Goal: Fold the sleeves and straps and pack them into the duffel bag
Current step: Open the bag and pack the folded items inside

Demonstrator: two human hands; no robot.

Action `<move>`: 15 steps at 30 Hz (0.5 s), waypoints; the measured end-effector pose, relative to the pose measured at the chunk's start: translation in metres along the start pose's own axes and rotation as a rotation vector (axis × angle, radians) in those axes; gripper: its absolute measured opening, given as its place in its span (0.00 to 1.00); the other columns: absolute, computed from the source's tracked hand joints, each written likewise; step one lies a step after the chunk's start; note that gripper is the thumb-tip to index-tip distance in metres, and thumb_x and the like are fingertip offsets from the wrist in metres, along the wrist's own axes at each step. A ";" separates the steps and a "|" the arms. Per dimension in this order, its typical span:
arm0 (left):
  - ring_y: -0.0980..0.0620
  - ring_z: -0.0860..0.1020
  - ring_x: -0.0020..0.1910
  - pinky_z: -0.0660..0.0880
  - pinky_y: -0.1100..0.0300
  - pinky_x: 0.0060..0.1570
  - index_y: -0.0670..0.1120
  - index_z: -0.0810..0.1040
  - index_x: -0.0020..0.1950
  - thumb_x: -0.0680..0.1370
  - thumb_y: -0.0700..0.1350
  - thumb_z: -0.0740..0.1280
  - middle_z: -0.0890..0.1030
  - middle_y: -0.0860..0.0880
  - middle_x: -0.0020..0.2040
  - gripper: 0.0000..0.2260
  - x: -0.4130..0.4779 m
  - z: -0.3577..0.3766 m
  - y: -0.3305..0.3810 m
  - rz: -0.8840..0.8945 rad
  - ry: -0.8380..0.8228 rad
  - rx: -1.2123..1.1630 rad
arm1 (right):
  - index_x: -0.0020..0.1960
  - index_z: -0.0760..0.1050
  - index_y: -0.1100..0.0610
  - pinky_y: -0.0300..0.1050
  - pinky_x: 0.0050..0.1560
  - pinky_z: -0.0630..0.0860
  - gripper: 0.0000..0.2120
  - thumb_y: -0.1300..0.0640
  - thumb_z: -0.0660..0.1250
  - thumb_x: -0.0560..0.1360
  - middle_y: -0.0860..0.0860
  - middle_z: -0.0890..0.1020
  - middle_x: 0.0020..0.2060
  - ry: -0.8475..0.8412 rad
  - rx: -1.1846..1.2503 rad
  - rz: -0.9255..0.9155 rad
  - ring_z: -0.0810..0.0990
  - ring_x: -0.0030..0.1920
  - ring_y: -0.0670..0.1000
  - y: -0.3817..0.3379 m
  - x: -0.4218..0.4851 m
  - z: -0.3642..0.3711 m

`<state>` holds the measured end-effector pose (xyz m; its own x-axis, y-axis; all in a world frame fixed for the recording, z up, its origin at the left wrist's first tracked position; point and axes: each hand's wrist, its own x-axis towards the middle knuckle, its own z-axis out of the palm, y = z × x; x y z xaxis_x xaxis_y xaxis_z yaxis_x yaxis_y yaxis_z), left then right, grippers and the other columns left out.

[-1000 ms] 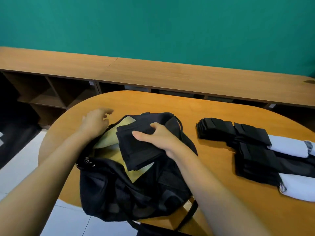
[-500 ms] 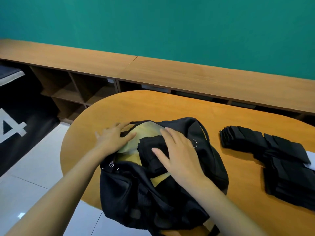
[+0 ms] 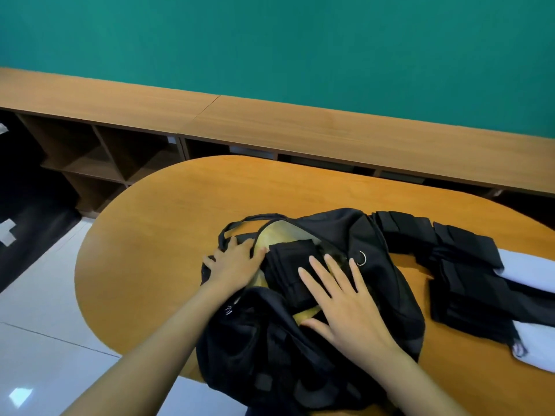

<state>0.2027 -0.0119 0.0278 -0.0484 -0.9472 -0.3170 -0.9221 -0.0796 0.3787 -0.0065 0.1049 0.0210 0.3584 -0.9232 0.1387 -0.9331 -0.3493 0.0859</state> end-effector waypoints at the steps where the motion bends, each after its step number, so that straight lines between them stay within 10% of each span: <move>1: 0.30 0.60 0.72 0.48 0.30 0.70 0.54 0.70 0.71 0.82 0.62 0.52 0.62 0.43 0.76 0.22 0.002 -0.002 0.007 -0.021 0.007 -0.007 | 0.78 0.58 0.52 0.62 0.73 0.60 0.42 0.34 0.65 0.71 0.55 0.66 0.75 0.002 0.002 -0.007 0.63 0.75 0.59 0.006 0.001 -0.001; 15: 0.46 0.64 0.73 0.52 0.30 0.69 0.50 0.78 0.63 0.82 0.55 0.60 0.68 0.51 0.74 0.15 0.017 -0.066 0.033 0.386 0.270 -0.307 | 0.78 0.32 0.45 0.50 0.52 0.79 0.51 0.62 0.70 0.76 0.52 0.38 0.79 -0.207 0.303 -0.040 0.64 0.72 0.60 0.011 0.050 0.019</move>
<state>0.1969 -0.0514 0.0919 -0.2232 -0.9682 0.1128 -0.7012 0.2399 0.6714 0.0008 0.0520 0.0103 0.4101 -0.9098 -0.0643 -0.8962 -0.3890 -0.2133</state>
